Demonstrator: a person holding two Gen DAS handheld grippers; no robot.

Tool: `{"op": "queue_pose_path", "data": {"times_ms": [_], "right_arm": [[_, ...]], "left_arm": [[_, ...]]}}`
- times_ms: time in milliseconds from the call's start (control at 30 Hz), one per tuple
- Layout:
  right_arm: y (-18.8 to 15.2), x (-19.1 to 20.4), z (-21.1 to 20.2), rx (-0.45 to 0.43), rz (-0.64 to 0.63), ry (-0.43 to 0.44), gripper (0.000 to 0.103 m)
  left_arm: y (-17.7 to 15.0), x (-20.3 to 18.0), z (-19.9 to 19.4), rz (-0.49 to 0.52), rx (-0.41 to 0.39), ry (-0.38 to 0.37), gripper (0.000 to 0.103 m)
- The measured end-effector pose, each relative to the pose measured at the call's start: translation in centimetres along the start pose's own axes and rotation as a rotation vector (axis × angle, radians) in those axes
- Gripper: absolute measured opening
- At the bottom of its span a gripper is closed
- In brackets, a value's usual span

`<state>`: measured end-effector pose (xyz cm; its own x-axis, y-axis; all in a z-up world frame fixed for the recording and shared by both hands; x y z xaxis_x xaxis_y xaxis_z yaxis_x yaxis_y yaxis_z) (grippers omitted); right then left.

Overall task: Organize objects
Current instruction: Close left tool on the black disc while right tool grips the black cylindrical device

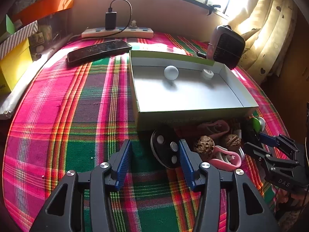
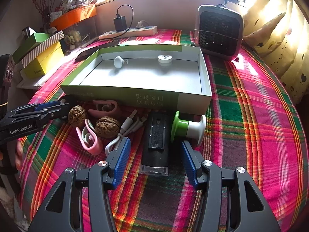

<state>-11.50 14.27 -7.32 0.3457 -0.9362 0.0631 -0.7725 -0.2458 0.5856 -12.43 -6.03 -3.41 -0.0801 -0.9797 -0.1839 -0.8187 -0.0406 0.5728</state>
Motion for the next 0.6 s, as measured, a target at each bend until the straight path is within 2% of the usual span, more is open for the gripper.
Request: {"op": "queue_pose_path", "data": {"times_ms": [133, 267, 333, 467, 533, 600], "right_arm": [[0.07, 0.03, 0.05, 0.000, 0.002, -0.004, 0.052], [0.10, -0.35, 0.04, -0.002, 0.009, -0.025, 0.041], [0.10, -0.50, 0.03, -0.002, 0.011, -0.023, 0.040], [0.08, -0.50, 0.03, 0.000, -0.001, -0.038, 0.040], [0.06, -0.57, -0.01, 0.000, -0.004, -0.047, 0.037], [0.12, -0.60, 0.02, -0.001, -0.003, -0.051, 0.033]], "left_arm": [[-0.01, -0.09, 0.03, -0.005, -0.005, 0.009, 0.048], [-0.07, -0.22, 0.03, 0.004, -0.010, 0.020, 0.047], [-0.08, -0.21, 0.02, 0.003, -0.011, 0.021, 0.047], [-0.07, -0.01, -0.04, 0.001, -0.012, 0.035, 0.039], [-0.10, 0.09, -0.02, 0.011, -0.014, 0.062, 0.031], [-0.10, 0.16, -0.01, 0.017, -0.017, 0.068, 0.030]]}}
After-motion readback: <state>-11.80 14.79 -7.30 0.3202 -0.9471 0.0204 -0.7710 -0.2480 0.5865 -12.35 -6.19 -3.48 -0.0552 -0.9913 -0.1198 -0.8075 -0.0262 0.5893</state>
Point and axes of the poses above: each gripper's, at about its wrist camera, not at the fingertips, and z roughly the way its jaws point, x to its left, y to its top, the point moved 5 cm from there along z, roughly the way its jaws point, and after that the axes turned 3 degrees about x, right-handed, at the moved point
